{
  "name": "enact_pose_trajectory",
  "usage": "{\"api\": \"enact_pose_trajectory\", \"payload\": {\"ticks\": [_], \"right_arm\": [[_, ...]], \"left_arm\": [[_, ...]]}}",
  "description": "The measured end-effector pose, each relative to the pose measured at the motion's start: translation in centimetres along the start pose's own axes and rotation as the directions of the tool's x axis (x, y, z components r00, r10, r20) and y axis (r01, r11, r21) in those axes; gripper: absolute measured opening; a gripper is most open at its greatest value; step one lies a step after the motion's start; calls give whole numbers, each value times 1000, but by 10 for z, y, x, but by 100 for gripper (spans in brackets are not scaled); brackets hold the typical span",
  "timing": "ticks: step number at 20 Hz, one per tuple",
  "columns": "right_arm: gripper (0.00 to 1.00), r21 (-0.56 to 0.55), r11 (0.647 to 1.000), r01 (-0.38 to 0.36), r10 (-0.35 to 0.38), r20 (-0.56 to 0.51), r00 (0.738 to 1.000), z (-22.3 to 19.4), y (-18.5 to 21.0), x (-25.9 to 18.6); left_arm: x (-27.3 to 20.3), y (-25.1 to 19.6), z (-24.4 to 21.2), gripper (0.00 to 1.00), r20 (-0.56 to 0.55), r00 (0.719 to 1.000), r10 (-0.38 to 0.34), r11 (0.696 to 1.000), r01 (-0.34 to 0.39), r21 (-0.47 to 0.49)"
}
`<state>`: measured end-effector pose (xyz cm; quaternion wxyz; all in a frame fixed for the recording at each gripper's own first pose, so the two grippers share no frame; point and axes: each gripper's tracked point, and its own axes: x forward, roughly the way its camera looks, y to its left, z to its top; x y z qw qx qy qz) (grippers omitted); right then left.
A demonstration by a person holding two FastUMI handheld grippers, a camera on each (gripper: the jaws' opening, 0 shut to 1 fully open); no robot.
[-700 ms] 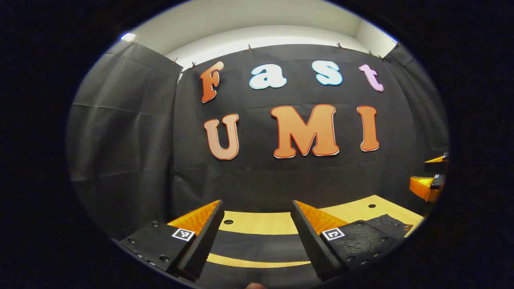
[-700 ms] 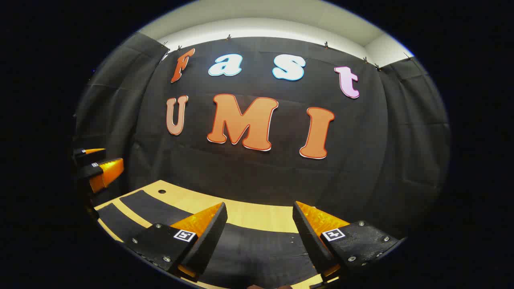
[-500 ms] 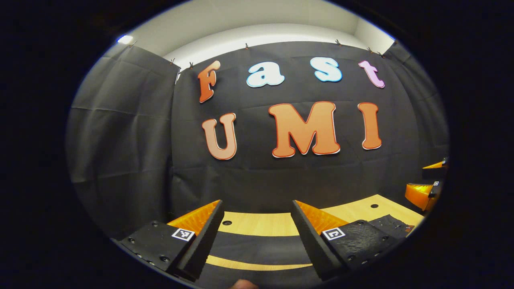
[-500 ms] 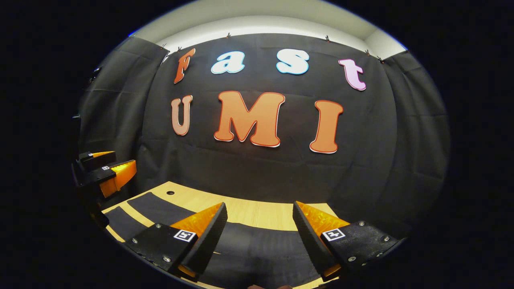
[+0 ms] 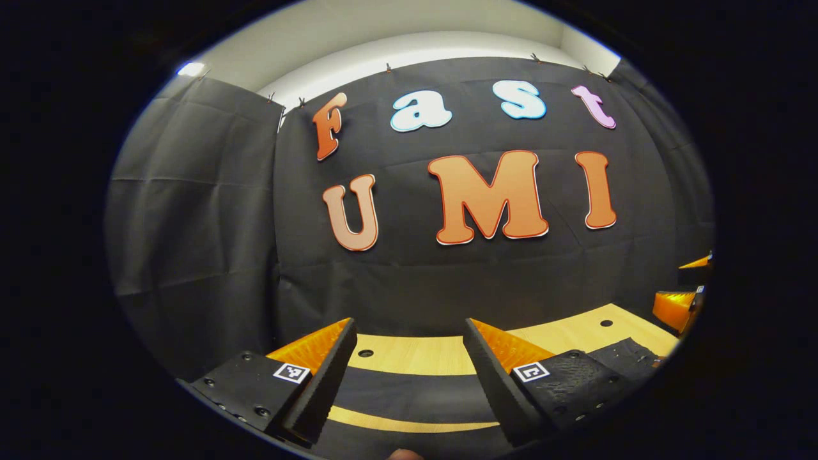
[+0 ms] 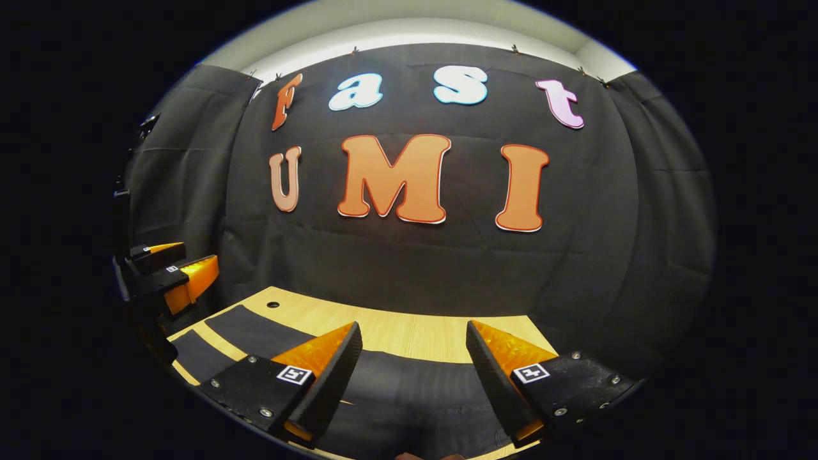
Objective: Grasp the waist and the cuffs of the jeans and fold them to make the two legs overlap; first hold the waist and fold one-third of the jeans toward the cuffs, then hold the cuffs and fold the remaining one-third in the same direction to finish folding.
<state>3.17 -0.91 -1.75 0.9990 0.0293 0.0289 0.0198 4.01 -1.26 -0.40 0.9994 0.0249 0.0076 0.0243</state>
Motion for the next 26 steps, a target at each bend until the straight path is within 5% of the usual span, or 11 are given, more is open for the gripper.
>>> {"api": "enact_pose_trajectory", "payload": {"ticks": [9, 15, 20, 26], "right_arm": [[98, 63, 988, 144, -141, -53, 989, -8, -7, 0], [98, 56, 971, 233, -223, -144, 964, -30, -42, -3], [98, 115, 944, 310, -271, -266, 925, -61, -77, -1], [98, 203, 899, 389, -270, -444, 854, -114, -109, -1]], "left_arm": [[21, 39, -29, 99, -77, 997, -24, 1000, 24, 0], [33, 86, -70, 99, -212, 976, 53, 998, -61, -29], [37, 118, -108, 99, -335, 937, 102, 992, -123, -42], [31, 151, -164, 99, -507, 849, 148, 980, -195, -40]]}}
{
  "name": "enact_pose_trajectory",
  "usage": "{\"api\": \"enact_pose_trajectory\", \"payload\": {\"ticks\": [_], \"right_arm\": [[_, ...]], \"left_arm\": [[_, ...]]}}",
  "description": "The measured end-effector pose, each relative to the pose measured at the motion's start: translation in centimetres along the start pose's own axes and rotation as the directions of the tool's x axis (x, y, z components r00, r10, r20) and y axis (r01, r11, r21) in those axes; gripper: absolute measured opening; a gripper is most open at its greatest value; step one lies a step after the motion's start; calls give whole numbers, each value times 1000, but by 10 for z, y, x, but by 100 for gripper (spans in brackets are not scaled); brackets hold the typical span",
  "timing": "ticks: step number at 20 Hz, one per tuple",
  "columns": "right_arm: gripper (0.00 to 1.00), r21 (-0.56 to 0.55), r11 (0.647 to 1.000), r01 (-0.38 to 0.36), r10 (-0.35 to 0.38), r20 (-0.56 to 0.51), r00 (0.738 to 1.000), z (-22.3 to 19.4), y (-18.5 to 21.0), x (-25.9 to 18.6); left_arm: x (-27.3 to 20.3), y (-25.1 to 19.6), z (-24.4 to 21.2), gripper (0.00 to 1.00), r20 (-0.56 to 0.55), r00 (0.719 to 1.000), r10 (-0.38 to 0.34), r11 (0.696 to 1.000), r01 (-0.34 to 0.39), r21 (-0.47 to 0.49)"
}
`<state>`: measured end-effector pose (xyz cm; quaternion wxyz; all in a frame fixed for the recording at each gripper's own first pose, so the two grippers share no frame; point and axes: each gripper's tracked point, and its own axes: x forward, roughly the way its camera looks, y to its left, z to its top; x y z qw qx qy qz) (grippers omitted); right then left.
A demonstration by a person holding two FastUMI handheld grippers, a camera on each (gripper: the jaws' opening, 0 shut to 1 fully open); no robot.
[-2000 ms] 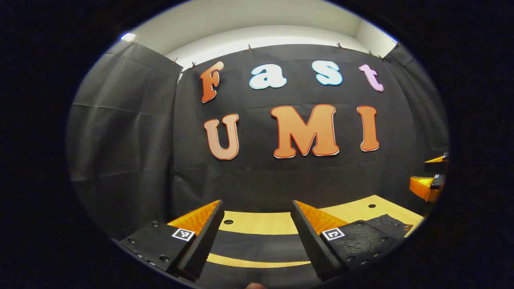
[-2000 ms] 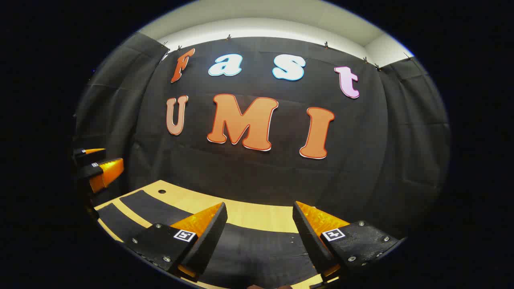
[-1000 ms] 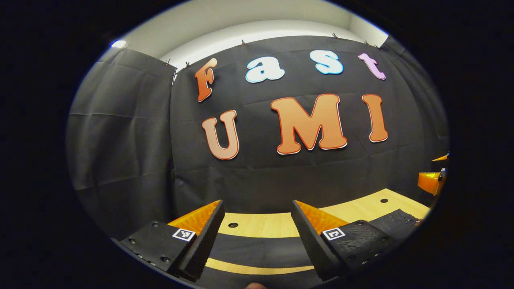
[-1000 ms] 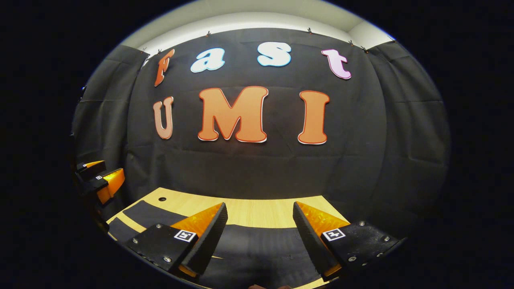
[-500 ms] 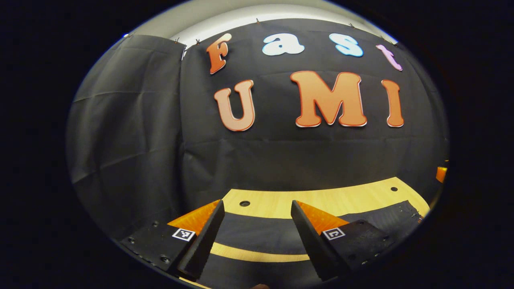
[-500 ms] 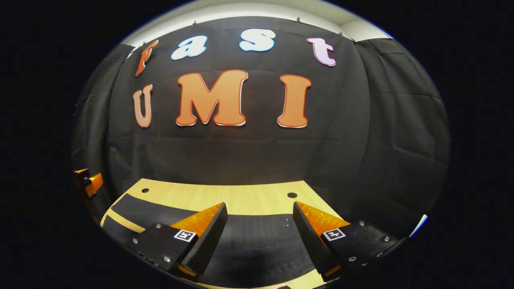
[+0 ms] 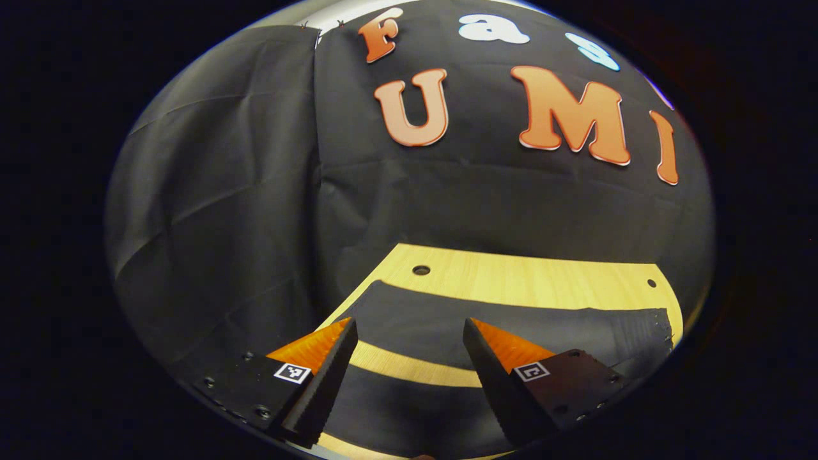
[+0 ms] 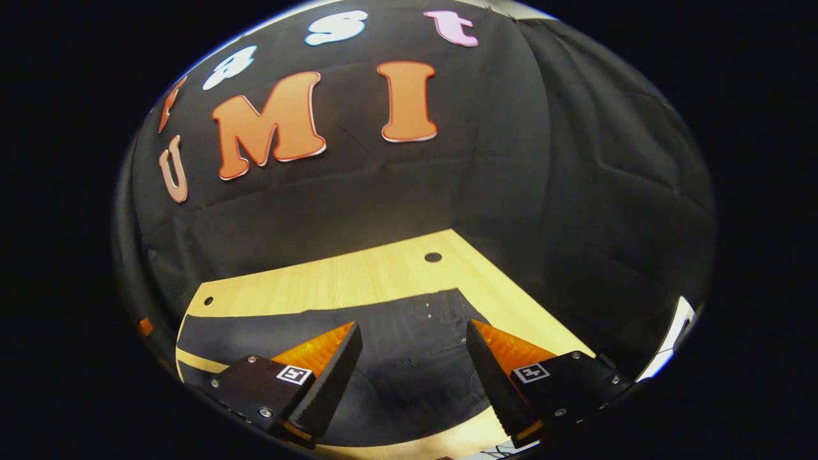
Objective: Grasp the waist and the cuffs of the jeans and fold them to make the two legs overlap; first hold the waist and fold one-third of the jeans toward the cuffs, then hold the cuffs and fold the remaining one-third in the same direction to finish folding.
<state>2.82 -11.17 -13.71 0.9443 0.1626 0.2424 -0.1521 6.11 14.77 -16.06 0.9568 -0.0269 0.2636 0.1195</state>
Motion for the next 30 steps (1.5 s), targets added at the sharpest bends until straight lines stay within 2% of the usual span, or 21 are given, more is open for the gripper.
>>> {"api": "enact_pose_trajectory", "payload": {"ticks": [3, 9, 12, 14, 18, 21, 24, 27, 28, 30], "right_arm": [[100, 75, 997, 16, -7, -114, 993, -27, -18, 13], [98, 168, 980, 111, -63, -267, 962, -71, -63, 32], [98, 245, 955, 167, -71, -358, 931, -95, -79, 38], [98, 308, 925, 220, -81, -408, 910, -111, -96, 43], [98, 421, 857, 295, -57, -492, 869, -136, -113, 52], [98, 421, 841, 339, -72, -534, 843, -148, -125, 56], [98, 418, 831, 368, -72, -576, 814, -162, -130, 62], [98, 401, 829, 390, -66, -623, 780, -175, -131, 69], [98, 398, 826, 399, -69, -631, 772, -180, -131, 72], [97, 443, 785, 434, -38, -664, 747, -186, -122, 76]], "left_arm": [[10, 9, -26, 99, -110, 994, 3, 1000, -7, -28], [30, 38, -74, 99, -282, 958, 46, 995, -69, -69], [42, 51, -98, 99, -375, 924, 66, 988, -114, -107], [44, 52, -107, 100, -450, 892, 48, 979, -132, -157], [42, 56, -121, 100, -547, 835, 59, 950, -215, -227], [42, 56, -120, 99, -586, 808, 64, 934, -255, -249], [42, 55, -107, 98, -636, 771, 39, 910, -290, -296], [40, 57, -108, 99, -698, 715, 32, 878, -354, -322], [43, 56, -110, 99, -705, 709, 7, 866, -357, -351], [48, 47, -117, 98, -724, 687, -66, 816, -381, -436]]}}
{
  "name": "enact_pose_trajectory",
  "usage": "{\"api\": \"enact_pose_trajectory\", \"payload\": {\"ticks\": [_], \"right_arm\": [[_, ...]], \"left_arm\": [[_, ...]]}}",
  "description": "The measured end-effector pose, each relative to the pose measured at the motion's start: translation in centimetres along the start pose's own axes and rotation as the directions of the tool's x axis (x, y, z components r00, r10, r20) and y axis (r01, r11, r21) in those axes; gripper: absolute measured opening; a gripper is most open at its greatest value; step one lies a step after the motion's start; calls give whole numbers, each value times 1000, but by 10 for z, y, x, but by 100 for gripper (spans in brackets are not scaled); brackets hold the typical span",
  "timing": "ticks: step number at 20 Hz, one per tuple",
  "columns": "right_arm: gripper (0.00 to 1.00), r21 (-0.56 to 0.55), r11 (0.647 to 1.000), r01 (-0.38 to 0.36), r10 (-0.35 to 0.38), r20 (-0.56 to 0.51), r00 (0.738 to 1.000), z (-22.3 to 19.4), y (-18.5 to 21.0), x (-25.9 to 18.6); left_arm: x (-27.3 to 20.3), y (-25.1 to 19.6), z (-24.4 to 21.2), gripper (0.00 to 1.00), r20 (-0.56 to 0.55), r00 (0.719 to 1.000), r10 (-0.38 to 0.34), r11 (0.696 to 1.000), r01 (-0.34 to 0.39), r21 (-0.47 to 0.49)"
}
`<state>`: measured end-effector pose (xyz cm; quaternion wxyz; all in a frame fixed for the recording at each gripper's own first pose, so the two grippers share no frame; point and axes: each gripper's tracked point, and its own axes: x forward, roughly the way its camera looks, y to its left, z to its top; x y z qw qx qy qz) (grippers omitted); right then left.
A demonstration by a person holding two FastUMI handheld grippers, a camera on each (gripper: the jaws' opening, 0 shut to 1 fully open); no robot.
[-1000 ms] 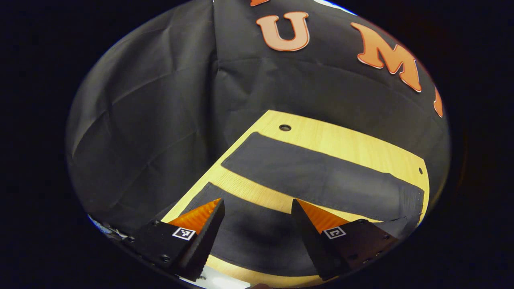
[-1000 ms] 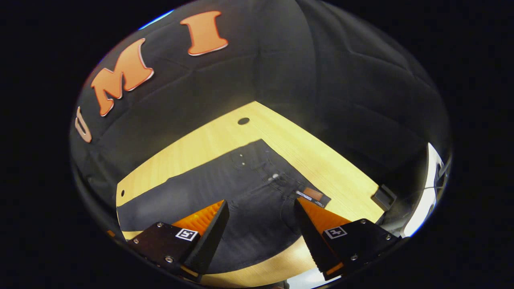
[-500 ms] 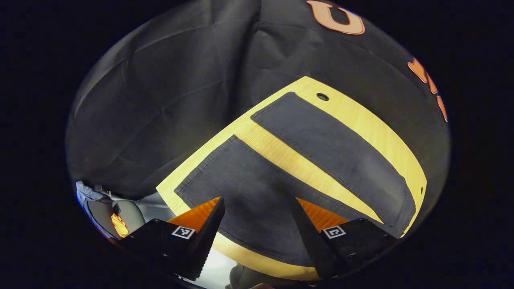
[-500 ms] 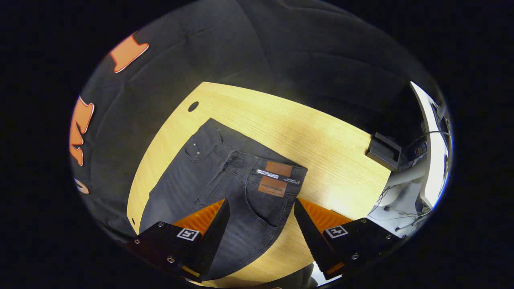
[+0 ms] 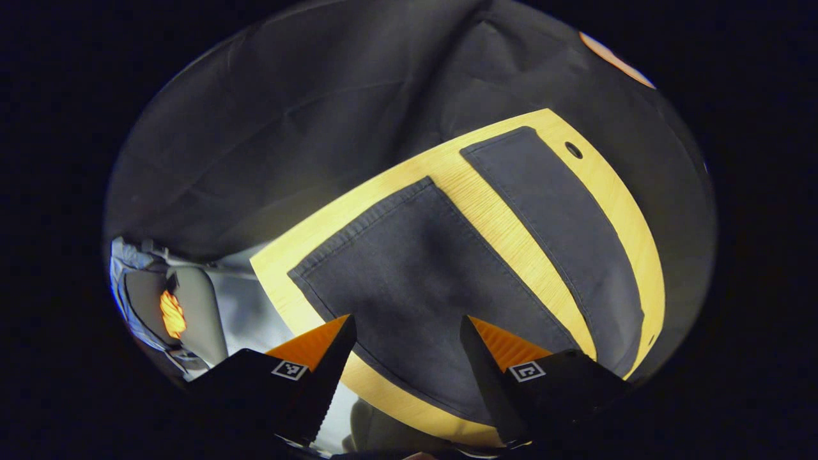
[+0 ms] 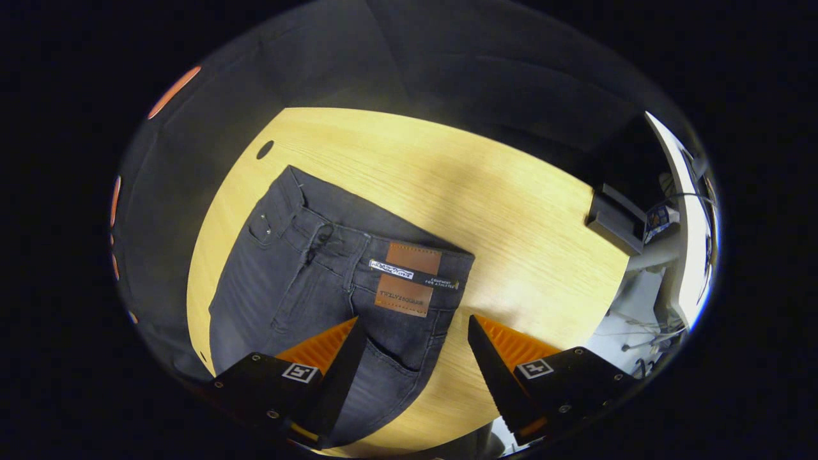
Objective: Grasp the waist and the cuffs of the jeans and fold them to make the two legs overlap; first hold the waist and fold one-third of the jeans toward the cuffs, then hold the cuffs and fold the remaining one-third in the same direction to finish folding.
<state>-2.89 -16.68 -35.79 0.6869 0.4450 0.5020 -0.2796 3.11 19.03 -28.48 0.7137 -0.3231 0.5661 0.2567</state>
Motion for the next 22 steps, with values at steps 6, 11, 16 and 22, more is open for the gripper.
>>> {"api": "enact_pose_trajectory", "payload": {"ticks": [6, 11, 16, 22], "right_arm": [[96, -5, 999, 47, -47, -33, 998, -2, 2, 17], [95, 5, 994, 106, -106, -70, 992, -2, 1, 20], [89, -35, 982, 185, -187, -62, 980, -4, -4, 22], [46, -61, 981, 184, -185, -1, 983, 0, -3, 22]], "left_arm": [[14, 38, 8, 98, -85, 995, 51, 991, -61, -121], [36, 49, 13, 98, -143, 984, 102, 980, -124, -157], [43, 56, 11, 94, -131, 976, 175, 972, -192, -133], [47, 43, 24, 75, 15, 990, 139, 990, -139, 25]]}}
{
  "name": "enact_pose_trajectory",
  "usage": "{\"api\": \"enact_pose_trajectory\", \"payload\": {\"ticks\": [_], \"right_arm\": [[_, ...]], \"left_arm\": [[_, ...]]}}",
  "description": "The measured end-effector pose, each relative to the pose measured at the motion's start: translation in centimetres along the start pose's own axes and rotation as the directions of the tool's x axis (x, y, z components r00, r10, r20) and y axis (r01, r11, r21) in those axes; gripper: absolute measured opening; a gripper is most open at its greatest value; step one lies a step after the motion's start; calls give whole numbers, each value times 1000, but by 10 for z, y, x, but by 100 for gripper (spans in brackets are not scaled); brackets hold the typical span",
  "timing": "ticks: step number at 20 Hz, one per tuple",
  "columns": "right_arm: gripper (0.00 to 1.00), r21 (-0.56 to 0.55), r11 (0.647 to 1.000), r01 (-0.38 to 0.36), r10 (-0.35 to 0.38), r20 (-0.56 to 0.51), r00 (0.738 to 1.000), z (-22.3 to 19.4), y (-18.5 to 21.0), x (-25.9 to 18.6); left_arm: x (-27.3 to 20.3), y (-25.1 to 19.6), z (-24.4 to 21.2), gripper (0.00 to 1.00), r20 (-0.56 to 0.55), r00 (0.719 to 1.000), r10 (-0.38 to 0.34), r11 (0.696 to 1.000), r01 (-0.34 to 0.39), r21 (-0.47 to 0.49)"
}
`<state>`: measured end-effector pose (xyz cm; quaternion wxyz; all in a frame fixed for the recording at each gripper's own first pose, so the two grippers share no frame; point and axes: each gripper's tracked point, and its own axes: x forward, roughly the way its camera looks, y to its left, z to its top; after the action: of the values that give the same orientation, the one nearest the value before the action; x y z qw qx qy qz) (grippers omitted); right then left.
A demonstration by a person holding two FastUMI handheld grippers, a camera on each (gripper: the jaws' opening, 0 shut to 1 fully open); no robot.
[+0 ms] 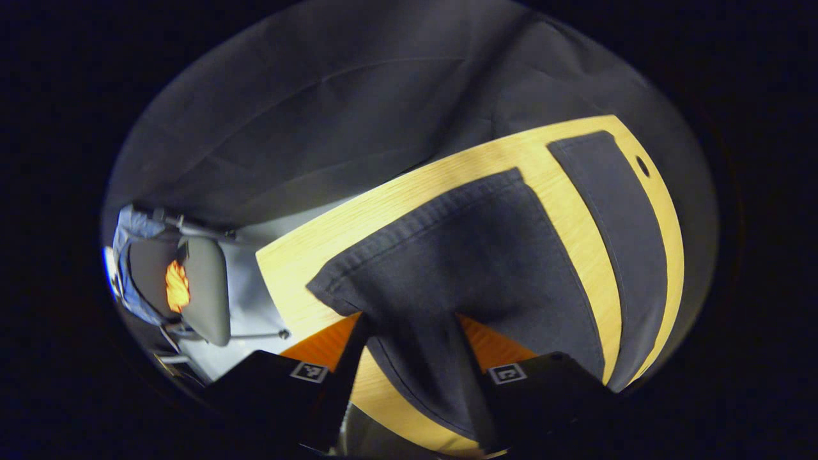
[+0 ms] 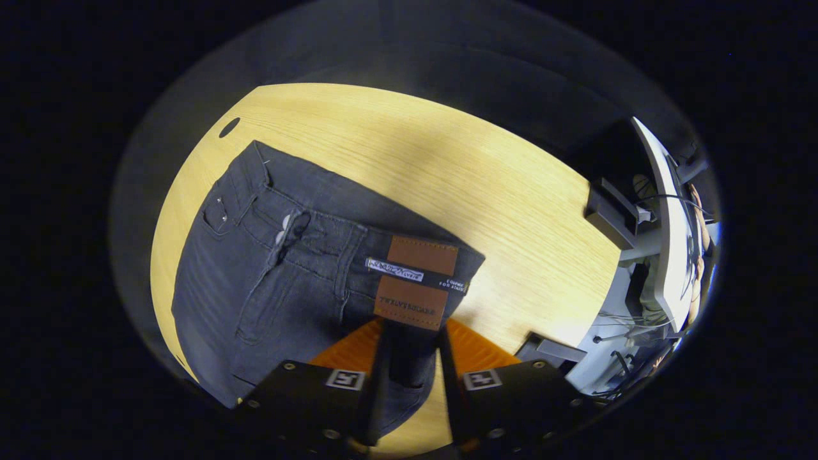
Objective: Grasp the waist and the cuffs of the jeans and fold them to make the two legs overlap; first hold the waist and fold one-third of the jeans toward the cuffs, then hold the cuffs and fold the remaining one-third in the same direction to finish folding.
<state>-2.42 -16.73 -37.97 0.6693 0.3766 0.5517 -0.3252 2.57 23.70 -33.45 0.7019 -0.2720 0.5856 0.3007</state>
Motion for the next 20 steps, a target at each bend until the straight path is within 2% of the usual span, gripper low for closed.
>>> {"api": "enact_pose_trajectory", "payload": {"ticks": [3, 5, 7, 10, 15, 18, 20], "right_arm": [[24, 40, 990, -135, 136, -9, 991, 3, 9, 2], [12, 165, 960, -226, 235, -34, 971, 0, 14, 1], [12, 250, 917, -309, 329, -41, 943, -1, 15, -3], [12, 303, 867, -395, 404, 37, 914, 5, 23, -16], [12, 307, 824, -477, 472, 95, 877, 12, 41, -48], [12, 330, 777, -536, 526, 129, 841, 18, 57, -71], [12, 307, 779, -547, 531, 140, 835, 19, 65, -79]], "left_arm": [[3, -1, 9, 16, 39, 998, -51, 998, 52, -33], [1, -4, 9, 2, 32, 993, -116, 991, 118, -66], [-4, -1, 11, 2, 48, 985, -165, 981, 169, -91], [-25, -6, 22, 1, 100, 962, -255, 956, 266, -125], [-63, -40, 47, 1, 148, 911, -384, 905, 404, -134], [-83, -59, 63, 1, 167, 878, -448, 880, 466, -90], [-92, -71, 76, 1, 179, 862, -473, 870, 490, -58]]}}
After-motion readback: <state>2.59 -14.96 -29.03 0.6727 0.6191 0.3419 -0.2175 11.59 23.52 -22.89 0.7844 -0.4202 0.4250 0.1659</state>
